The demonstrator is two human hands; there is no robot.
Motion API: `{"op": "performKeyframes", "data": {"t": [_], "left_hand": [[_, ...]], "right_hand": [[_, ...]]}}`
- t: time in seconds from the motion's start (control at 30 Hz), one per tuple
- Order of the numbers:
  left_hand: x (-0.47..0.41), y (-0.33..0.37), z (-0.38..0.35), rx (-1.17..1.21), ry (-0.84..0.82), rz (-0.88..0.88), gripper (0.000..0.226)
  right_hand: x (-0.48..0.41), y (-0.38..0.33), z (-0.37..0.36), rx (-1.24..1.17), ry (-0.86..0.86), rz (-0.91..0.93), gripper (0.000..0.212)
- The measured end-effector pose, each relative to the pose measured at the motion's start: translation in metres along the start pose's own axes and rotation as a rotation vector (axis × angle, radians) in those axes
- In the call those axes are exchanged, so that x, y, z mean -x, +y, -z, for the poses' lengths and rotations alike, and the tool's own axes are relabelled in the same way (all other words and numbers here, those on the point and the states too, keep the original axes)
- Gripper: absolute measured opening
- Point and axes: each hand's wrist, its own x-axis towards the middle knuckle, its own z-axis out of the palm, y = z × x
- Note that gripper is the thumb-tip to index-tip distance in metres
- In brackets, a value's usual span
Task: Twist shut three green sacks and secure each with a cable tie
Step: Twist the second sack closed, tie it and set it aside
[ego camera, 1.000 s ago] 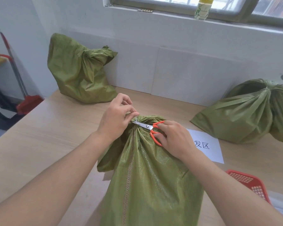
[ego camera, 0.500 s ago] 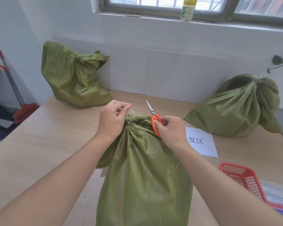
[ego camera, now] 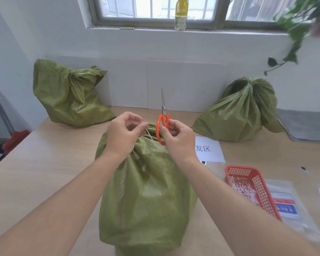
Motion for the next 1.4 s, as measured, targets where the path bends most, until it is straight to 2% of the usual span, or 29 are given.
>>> {"op": "performKeyframes", "data": {"t": [0.27, 0.5, 0.63, 0.83, 1.0, 1.2, 1.3, 1.4], "left_hand": [[0.039, 0.011, -0.024, 0.081, -0.198, -0.001, 0.008], [0.083, 0.024, -0.067, 0.146, -0.278, 0.050, 0.002], [0.101, 0.035, -0.100, 0.134, -0.315, 0.086, 0.007], [0.126, 0.046, -0.168, 0.104, -0.354, 0.135, 0.004], [0.156, 0.045, -0.237, 0.121, -0.319, 0.247, 0.007], [0.192, 0.030, -0.307, 0.144, -0.291, 0.430, 0.005], [0.203, 0.019, -0.333, 0.151, -0.301, 0.499, 0.011], [0.208, 0.006, -0.353, 0.126, -0.313, 0.556, 0.005]], "right_hand": [[0.061, -0.006, 0.036, 0.076, 0.152, -0.033, 0.012], [0.101, 0.006, 0.091, 0.092, 0.295, -0.107, 0.013], [0.114, 0.014, 0.128, 0.098, 0.367, -0.134, 0.013], [0.120, 0.041, 0.192, 0.128, 0.404, -0.155, 0.027], [0.120, 0.066, 0.262, 0.132, 0.374, -0.185, 0.025], [0.128, 0.108, 0.330, 0.138, 0.399, -0.250, 0.013], [0.133, 0.129, 0.348, 0.147, 0.413, -0.291, 0.021], [0.137, 0.149, 0.359, 0.127, 0.426, -0.317, 0.022]]}}
